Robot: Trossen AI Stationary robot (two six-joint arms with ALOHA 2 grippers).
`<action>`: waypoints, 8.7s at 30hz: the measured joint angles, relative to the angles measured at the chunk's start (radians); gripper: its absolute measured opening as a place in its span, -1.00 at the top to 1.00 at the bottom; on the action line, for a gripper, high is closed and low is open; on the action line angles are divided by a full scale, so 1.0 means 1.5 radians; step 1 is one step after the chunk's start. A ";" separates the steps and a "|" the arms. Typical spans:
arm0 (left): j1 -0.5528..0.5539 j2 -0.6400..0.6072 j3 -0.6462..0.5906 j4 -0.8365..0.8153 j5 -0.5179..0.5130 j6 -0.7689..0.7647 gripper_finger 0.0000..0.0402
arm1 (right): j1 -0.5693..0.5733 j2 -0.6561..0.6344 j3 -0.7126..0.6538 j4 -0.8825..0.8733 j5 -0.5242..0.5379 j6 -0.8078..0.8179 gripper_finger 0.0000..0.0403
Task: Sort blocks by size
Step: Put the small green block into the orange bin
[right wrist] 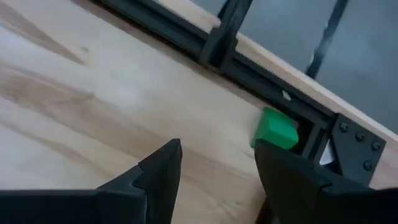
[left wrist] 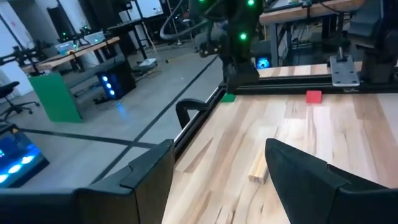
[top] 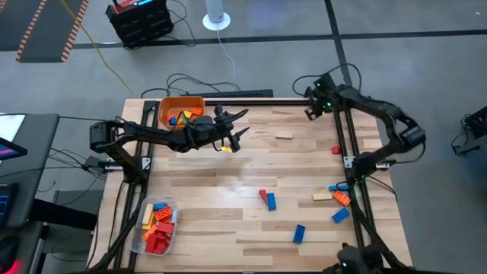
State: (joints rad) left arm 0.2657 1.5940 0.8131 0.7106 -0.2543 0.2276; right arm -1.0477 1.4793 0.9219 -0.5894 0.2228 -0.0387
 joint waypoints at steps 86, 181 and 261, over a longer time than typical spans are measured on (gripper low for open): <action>-0.126 -0.275 0.001 -0.447 -0.081 -0.040 -0.22 | 0.115 0.218 0.253 -0.248 0.132 -0.073 0.30; -0.126 -0.275 0.001 -0.501 -0.084 -0.078 -0.22 | 0.255 -0.034 -0.216 0.230 -0.049 0.143 -0.28; -0.129 -0.275 0.001 -0.532 -0.084 -0.066 -0.22 | 0.248 -0.075 -0.260 0.240 -0.008 0.217 -0.42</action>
State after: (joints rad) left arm 0.0727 1.1816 0.8139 -0.0868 -0.3809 0.1291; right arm -0.6751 1.3663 0.5320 -0.2292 0.2108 0.2871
